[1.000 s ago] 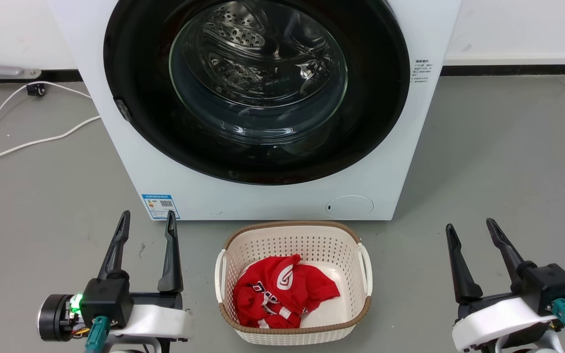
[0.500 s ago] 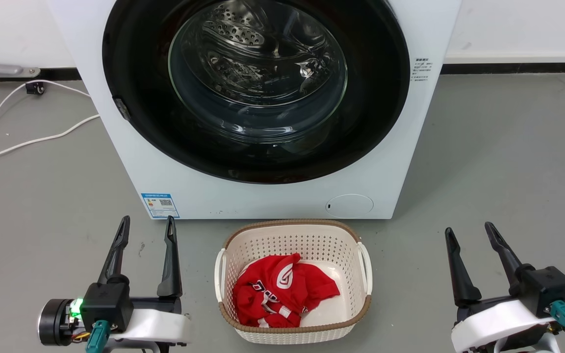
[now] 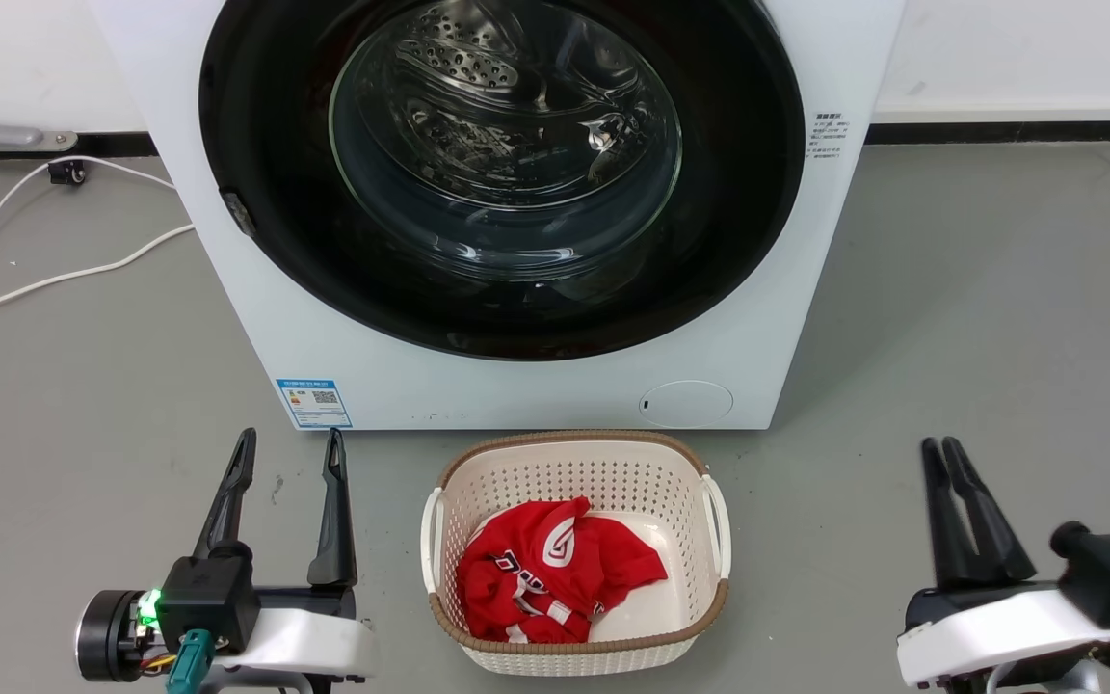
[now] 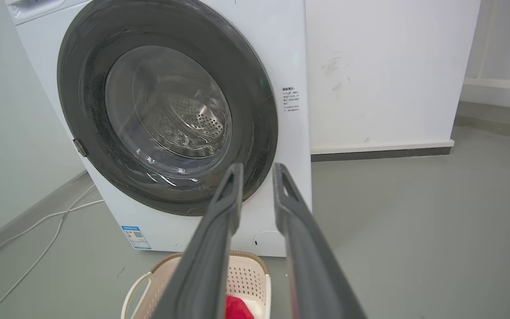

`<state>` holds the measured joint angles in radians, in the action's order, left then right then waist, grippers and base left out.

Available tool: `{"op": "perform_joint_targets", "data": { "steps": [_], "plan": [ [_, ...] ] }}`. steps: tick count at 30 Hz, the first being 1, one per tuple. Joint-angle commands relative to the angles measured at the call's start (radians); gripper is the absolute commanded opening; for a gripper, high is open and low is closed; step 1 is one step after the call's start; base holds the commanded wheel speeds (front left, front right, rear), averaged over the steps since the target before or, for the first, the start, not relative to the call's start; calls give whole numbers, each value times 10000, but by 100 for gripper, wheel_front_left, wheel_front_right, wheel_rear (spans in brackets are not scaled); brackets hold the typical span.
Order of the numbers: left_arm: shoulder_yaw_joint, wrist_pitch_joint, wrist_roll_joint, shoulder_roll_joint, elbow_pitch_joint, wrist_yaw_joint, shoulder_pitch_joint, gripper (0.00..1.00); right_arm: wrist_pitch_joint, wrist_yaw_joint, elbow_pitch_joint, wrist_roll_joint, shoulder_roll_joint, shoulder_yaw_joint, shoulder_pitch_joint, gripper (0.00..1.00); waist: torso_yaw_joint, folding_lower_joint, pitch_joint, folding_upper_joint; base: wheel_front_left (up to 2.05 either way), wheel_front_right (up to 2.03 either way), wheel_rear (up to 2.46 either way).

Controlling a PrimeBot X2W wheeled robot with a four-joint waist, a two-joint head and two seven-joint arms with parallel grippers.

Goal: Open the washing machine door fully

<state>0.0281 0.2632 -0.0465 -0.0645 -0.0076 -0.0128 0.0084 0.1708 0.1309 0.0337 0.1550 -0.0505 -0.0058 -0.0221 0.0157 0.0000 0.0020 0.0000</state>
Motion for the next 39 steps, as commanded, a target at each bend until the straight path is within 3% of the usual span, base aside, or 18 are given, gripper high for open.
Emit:
{"op": "perform_joint_targets", "data": {
  "steps": [1, 4, 9, 12, 13, 17, 23, 32, 39],
  "plan": [
    [-28, 24, 92, 18, 23, 30, 59, 100, 236, -3, 102, 1284, 6, 93, 88, 0, 0, 0, -5, 0, 0, 0, 0],
    [-56, 24, 88, 33, 29, 25, 63, 100, 625, -3, 282, 4684, 6, 361, 224, 0, -5, 0, -8, 0, 0, 0, 0],
    [-120, 24, 101, 63, 17, 28, 26, 100, 928, -3, 409, 11697, 7, 539, 619, 0, -25, 0, 45, 0, 0, 0, 0],
    [-183, 23, 85, 70, -47, 25, -101, 100, 931, -2, 502, 14829, -3, 165, 1184, 0, -50, 0, 206, 0, 0, 0, 0],
    [-183, 23, 85, 70, -47, 25, -101, 100, 931, -2, 502, 14829, -3, 165, 1184, 0, -50, 0, 206, 0, 0, 0, 0],
    [-276, 23, 35, 83, -115, 51, -290, 100, 843, -2, 1193, 16814, -60, -290, 2306, 0, -57, 0, 508, 0, 0, 0, 0],
    [-459, 23, 1, 101, -192, 109, -729, 100, 333, -2, 3143, 18121, -1210, -346, 4686, 0, 11, 0, 1166, 0, 0, 0, 0],
    [-588, 23, 35, 111, -313, 287, -1473, 100, -1542, -2, 5826, 17979, -3407, 1972, 8830, 0, 235, 0, 2179, 0, 0, 0, 0],
    [-719, 23, 117, 122, -424, 360, -1934, 100, -3137, -2, 7722, 17284, -3988, 4362, 11748, 0, 311, 0, 2789, 0, 0, 0, 0]
  ]
}}
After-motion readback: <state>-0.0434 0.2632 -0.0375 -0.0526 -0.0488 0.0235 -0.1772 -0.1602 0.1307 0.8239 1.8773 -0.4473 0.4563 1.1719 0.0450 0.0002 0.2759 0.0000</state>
